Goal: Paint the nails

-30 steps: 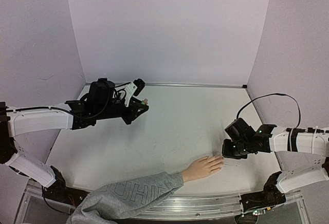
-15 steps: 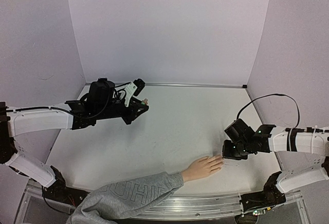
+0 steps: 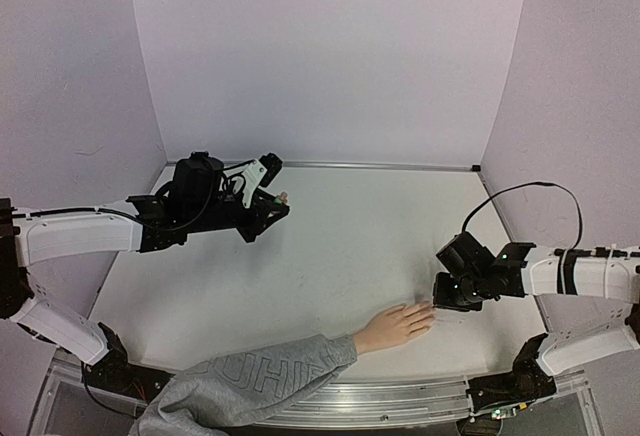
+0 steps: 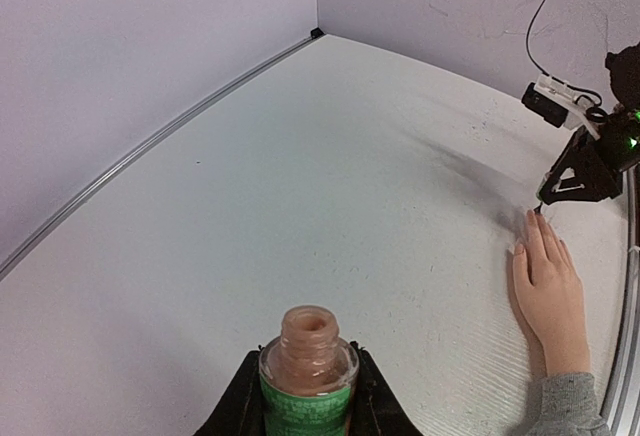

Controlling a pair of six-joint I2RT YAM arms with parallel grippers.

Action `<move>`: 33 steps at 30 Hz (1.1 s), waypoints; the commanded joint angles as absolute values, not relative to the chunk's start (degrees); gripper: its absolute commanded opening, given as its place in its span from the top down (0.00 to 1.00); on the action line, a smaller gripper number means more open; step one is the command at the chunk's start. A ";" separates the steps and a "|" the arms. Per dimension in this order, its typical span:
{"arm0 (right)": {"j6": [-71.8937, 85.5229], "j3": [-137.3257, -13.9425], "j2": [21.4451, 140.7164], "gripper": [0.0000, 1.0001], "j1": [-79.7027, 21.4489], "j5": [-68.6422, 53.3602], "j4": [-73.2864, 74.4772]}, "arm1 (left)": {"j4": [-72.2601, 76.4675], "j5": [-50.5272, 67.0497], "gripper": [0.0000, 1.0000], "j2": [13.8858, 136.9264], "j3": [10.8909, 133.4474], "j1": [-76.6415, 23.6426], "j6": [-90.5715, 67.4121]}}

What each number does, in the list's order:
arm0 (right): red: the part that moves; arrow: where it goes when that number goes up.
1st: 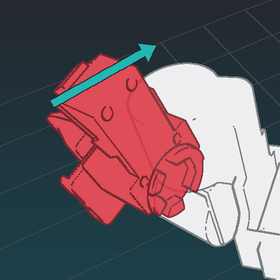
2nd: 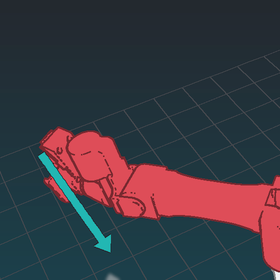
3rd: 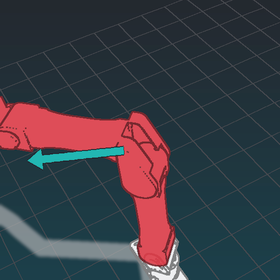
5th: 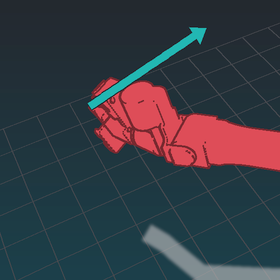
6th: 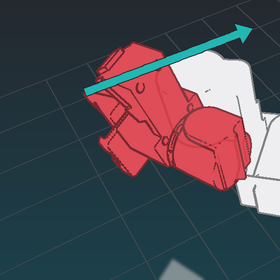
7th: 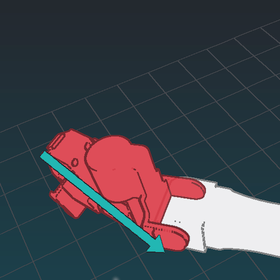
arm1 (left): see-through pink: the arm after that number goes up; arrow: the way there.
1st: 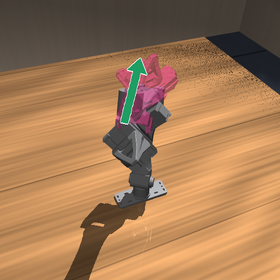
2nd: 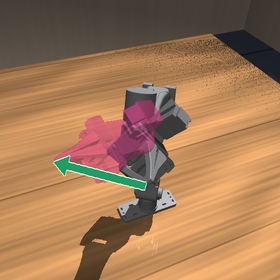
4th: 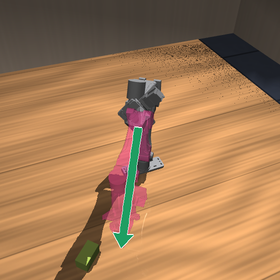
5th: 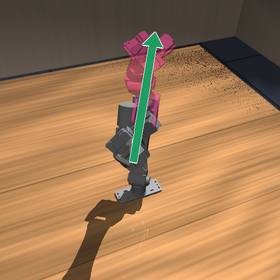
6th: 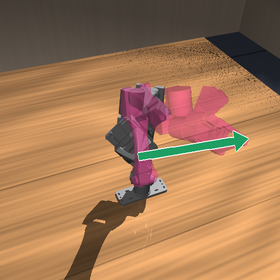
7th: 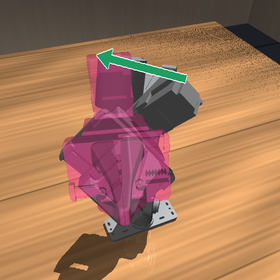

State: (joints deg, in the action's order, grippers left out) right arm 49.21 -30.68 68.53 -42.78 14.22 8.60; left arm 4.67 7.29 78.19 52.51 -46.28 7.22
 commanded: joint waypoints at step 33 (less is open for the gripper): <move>52.69 -30.54 69.97 1.00 -42.32 20.10 10.14 | 8.27 6.24 1.00 77.79 54.76 -46.06 8.29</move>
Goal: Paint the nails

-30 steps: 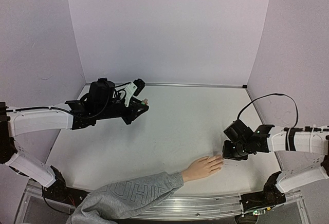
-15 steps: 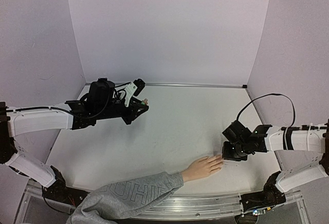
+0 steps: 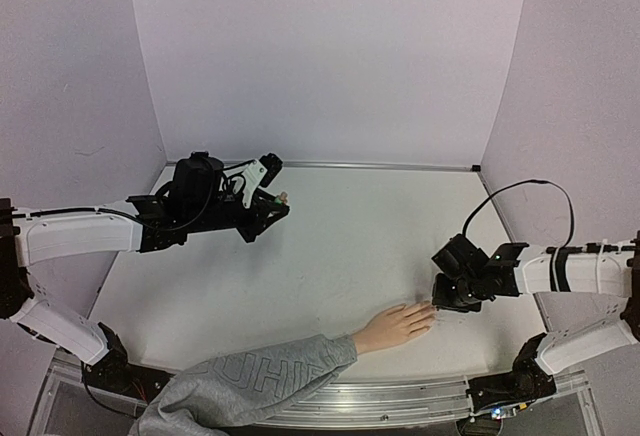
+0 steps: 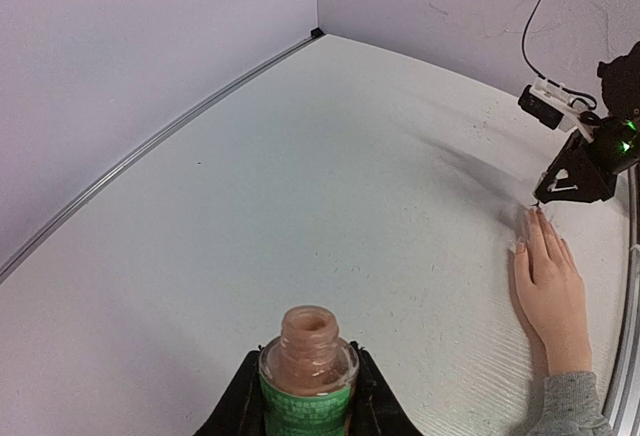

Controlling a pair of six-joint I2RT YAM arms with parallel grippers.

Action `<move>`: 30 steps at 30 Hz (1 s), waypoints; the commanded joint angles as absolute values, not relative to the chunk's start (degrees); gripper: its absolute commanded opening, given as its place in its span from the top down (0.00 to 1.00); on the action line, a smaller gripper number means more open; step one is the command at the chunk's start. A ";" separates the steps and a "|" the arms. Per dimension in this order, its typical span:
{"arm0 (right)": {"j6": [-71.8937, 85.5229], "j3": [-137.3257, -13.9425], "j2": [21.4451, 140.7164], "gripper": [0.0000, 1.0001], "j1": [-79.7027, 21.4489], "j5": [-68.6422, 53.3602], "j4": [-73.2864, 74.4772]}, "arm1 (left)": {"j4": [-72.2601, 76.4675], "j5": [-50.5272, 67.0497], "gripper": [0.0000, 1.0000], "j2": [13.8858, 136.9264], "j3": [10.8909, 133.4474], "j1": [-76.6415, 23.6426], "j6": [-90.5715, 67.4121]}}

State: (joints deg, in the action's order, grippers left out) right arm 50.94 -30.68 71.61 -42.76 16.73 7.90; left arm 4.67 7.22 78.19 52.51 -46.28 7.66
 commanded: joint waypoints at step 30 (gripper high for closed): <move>47.48 -30.50 65.64 1.00 -42.30 13.17 9.84 | 8.26 7.31 1.00 75.36 53.87 -45.98 6.85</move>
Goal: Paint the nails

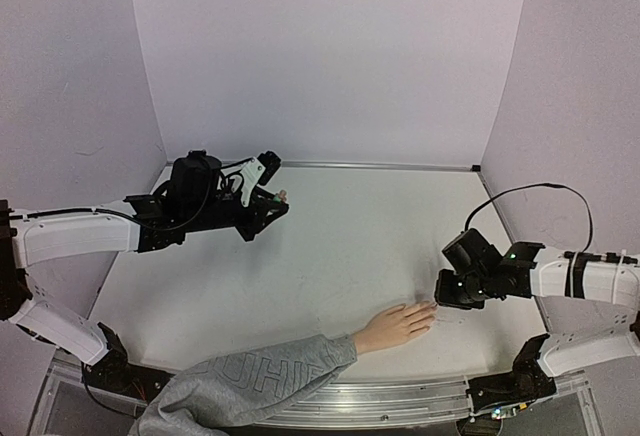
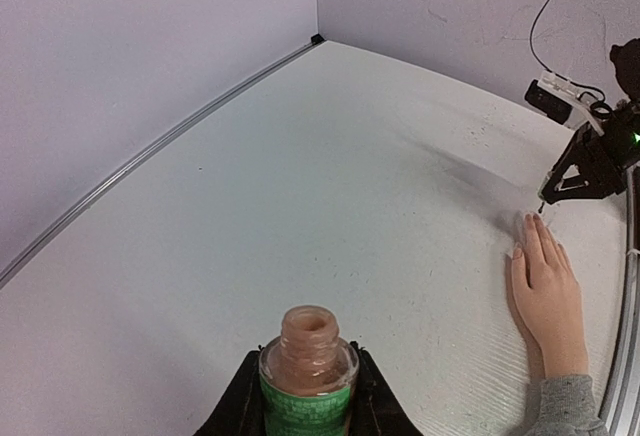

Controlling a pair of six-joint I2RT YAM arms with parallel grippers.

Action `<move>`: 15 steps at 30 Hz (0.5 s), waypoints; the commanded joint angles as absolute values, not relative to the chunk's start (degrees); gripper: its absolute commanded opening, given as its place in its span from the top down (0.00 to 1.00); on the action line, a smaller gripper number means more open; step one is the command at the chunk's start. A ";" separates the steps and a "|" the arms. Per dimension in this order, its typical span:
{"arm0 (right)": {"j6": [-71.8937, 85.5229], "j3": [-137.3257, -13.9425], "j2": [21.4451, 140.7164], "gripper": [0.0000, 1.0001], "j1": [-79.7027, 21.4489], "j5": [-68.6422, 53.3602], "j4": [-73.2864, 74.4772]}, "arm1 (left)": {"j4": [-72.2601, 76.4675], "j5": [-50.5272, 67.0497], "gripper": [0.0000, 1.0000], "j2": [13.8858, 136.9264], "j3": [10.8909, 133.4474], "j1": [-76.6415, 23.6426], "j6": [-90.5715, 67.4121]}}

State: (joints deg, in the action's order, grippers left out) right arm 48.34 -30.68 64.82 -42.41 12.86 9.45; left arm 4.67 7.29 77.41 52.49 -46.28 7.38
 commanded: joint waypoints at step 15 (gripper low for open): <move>48.27 -29.73 67.42 1.00 -42.28 12.77 9.54 | 8.28 6.77 1.00 75.06 53.21 -46.05 7.20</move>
State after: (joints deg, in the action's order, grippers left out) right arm 47.94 -30.28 67.22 -42.41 12.64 8.01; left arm 4.67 7.29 77.38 52.49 -46.28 7.40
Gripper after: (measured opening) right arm 0.226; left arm 0.229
